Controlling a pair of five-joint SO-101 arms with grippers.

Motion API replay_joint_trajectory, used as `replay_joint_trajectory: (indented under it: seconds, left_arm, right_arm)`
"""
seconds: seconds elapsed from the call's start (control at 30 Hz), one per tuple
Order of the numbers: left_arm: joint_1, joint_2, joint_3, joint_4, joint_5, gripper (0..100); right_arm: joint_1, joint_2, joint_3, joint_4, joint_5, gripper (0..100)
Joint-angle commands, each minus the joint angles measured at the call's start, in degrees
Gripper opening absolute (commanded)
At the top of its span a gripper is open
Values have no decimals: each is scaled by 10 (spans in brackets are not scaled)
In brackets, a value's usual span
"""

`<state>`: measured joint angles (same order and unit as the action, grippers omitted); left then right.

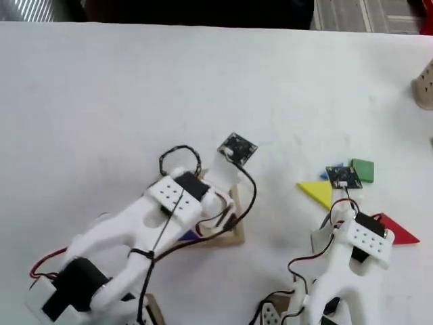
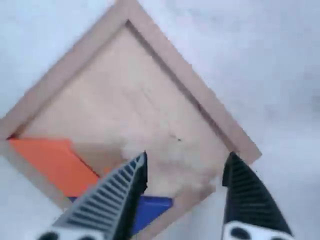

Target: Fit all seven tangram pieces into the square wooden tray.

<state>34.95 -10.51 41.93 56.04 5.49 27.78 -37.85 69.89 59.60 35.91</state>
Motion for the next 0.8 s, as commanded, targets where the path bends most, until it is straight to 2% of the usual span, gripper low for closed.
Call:
replay_joint_trajectory:
  seconds: [0.0,0.43,0.6,0.77]
  left_arm:
    - [-27,-22,24,-79,1,252]
    - [-49,-20,29,-91,0,252]
    - [-64,-20,28,-91,-32,252]
    - [-76,-20,25,-91,-33,252]
  right_arm:
    - [-6,-12,-3,-7,6,18]
    - [-6,-11,-3,-7,6,18]
    - [-6,-10,-3,-7,6,18]
    - [-6,-10,-3,-7,6,18]
